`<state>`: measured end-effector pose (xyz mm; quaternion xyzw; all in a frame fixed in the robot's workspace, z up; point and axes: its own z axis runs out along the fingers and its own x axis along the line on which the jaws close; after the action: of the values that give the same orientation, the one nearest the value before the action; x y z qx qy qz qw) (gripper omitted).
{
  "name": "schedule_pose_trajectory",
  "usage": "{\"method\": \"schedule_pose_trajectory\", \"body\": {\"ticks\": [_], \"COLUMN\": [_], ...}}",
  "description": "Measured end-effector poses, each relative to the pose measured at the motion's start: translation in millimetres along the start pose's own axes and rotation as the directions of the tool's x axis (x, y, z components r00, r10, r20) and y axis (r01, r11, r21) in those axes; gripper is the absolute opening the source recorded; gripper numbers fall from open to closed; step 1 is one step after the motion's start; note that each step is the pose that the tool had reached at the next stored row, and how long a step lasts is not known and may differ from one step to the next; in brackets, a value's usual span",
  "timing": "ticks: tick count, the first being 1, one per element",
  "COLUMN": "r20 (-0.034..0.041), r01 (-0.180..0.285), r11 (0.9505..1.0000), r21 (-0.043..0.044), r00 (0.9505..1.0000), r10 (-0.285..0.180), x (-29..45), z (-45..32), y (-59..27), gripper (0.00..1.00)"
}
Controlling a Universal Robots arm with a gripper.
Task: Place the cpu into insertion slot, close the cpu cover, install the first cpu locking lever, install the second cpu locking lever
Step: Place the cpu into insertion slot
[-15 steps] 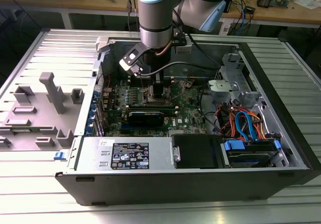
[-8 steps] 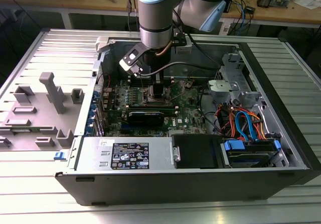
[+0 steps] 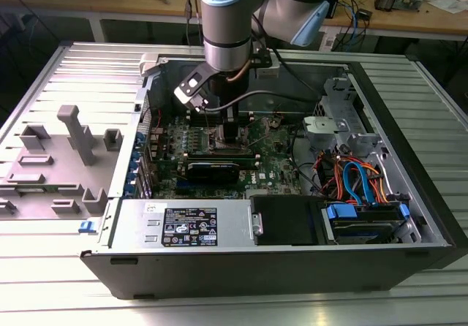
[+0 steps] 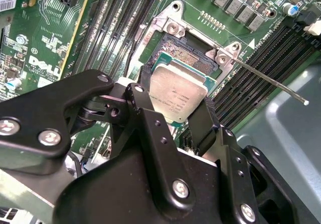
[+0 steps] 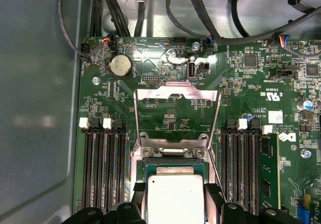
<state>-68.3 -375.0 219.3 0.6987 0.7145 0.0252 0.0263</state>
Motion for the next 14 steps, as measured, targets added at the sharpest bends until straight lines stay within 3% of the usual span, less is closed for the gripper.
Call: {"method": "schedule_pose_trajectory", "body": {"ticks": [7,14], "r20": [0.0006,-0.0019], "r01": [-0.012,0.022], "r11": [0.9999,0.9998], "r21": [0.0000,-0.0001], "r00": [0.9999,0.9998], "r10": [0.012,-0.022], "x": [0.8,0.9], "z": [12.3,16.5], "y": [-1.7,-4.1], "gripper": [0.54,0.54]}}
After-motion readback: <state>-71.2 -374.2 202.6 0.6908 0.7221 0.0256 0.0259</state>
